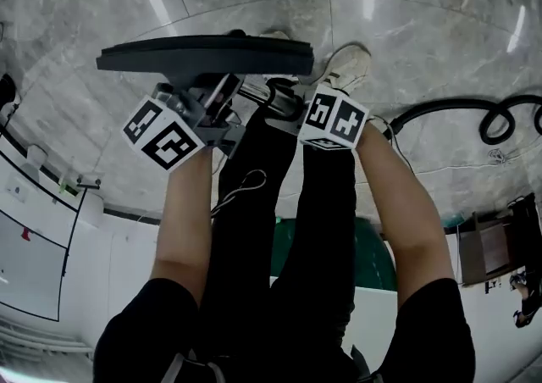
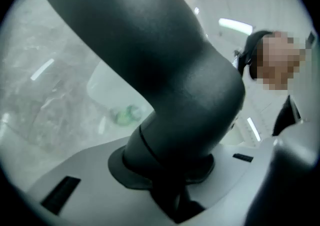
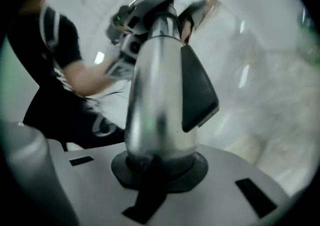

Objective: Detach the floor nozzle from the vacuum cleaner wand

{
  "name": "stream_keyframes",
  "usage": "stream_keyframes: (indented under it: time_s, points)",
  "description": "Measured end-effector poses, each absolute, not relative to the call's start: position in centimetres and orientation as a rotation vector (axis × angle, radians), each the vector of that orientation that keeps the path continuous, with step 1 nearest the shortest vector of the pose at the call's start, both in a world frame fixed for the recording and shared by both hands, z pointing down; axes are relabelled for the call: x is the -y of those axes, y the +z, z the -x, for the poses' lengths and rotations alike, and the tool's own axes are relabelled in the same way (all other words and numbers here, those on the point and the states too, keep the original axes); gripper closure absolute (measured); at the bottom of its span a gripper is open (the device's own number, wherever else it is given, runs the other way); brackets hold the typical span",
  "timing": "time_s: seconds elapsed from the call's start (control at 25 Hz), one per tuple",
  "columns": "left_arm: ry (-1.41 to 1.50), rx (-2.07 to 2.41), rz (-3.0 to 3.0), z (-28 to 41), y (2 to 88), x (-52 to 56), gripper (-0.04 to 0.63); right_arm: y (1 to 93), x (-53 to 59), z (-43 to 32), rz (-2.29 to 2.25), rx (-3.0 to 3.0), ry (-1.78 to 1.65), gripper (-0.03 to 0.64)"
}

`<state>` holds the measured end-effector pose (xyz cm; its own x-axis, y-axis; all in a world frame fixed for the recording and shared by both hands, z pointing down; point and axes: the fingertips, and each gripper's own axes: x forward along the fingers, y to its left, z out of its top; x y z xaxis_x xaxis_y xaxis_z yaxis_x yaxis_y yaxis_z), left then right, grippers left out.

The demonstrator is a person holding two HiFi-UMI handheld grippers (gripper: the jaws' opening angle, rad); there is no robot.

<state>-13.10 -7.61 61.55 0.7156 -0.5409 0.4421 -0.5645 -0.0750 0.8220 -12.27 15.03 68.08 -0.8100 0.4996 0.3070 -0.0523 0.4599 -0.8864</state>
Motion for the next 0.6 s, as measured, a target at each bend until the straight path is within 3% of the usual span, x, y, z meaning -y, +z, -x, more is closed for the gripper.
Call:
stream_keyframes:
  time_s: [0.12,0.32,0.6]
  points:
    - [-0.271,0.935,-1.836,18.2,56.3,16.1,0.488,69.5,-24.2,6.0,0.604,1.922,1.526,0.565]
    - [0.072,0.865,-1.844,16.1,60.1,15.2,0.488,73.8,-26.5,-0.8,0.329,1.925,1.151,0.563]
    - [0.107,0.822,-1.706,12.4,65.7,12.0,0.486,78.6,-19.4,-1.9,0.215,1.918,0.765,0.563]
